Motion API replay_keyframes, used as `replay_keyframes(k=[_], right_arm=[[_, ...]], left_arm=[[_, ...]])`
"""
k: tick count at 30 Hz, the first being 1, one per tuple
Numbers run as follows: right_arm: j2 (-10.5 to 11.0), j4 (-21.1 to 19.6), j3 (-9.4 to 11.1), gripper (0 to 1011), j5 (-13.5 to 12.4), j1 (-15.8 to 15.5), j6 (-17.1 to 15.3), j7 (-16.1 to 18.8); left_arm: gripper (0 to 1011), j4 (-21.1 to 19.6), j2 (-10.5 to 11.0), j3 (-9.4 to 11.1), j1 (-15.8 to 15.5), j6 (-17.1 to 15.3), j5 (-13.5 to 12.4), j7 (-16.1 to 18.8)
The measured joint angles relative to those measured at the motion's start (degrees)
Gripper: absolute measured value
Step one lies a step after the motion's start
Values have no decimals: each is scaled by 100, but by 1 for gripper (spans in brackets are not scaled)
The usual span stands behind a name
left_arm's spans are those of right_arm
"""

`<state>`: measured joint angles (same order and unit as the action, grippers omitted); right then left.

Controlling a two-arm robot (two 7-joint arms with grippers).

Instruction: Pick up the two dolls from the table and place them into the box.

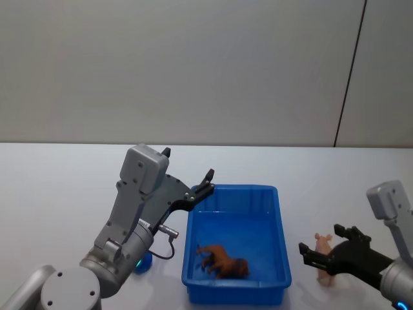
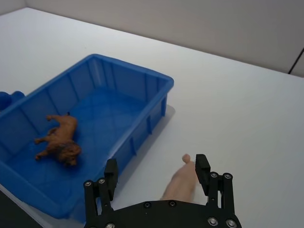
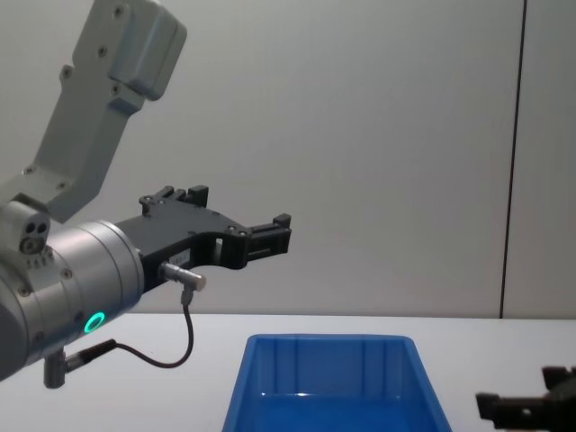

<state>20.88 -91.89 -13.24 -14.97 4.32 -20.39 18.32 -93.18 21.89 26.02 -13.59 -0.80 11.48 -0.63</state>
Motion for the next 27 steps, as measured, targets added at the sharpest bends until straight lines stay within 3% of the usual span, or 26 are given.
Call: replay_keyframes(k=[22,27], right_arm=[[-187,595,-135,998,256,183,-336,-219],[-255,736,-182,878,339,254,-414,-263]], left_arm=[[1003,0,0,0,0,0,0,0],[1003,0,0,0,0,0,0,0]])
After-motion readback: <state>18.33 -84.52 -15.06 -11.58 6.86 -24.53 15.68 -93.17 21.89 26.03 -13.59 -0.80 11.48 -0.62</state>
